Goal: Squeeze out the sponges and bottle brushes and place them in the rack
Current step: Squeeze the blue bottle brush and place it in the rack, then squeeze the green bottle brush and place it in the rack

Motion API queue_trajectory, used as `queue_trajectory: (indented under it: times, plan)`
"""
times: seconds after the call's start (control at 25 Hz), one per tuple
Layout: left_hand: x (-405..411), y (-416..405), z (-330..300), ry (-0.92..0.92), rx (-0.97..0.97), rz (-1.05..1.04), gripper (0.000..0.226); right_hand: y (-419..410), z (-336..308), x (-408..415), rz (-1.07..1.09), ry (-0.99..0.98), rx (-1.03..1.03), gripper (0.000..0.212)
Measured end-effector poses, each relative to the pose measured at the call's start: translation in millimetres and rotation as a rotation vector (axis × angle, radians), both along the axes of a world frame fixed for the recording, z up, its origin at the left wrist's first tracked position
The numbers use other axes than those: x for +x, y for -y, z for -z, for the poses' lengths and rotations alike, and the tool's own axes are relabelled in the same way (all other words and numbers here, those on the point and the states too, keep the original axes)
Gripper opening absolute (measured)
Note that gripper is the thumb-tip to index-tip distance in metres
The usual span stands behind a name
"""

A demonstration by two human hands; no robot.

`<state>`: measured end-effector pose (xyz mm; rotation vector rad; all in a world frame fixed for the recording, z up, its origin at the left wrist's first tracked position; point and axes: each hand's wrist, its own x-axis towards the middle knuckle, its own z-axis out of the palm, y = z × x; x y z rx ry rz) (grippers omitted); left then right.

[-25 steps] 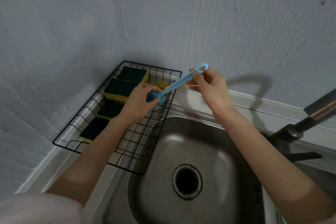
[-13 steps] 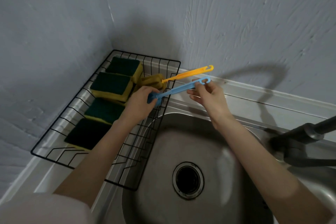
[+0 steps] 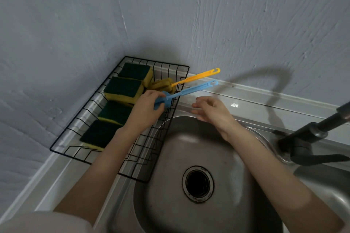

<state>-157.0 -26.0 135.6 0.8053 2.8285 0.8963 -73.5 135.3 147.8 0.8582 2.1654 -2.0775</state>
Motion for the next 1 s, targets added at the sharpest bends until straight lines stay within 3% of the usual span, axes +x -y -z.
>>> queue_trajectory:
  times: [0.48,1.0]
  plan:
    - [95,19,-48,-0.127,-0.152,0.13,0.032,-3,-12,102,-0.213,0.004,0.636,0.028]
    - [212,-39,-19,0.054,-0.306,0.236,0.052,-66,5,218,-0.369,0.13,0.807,0.037]
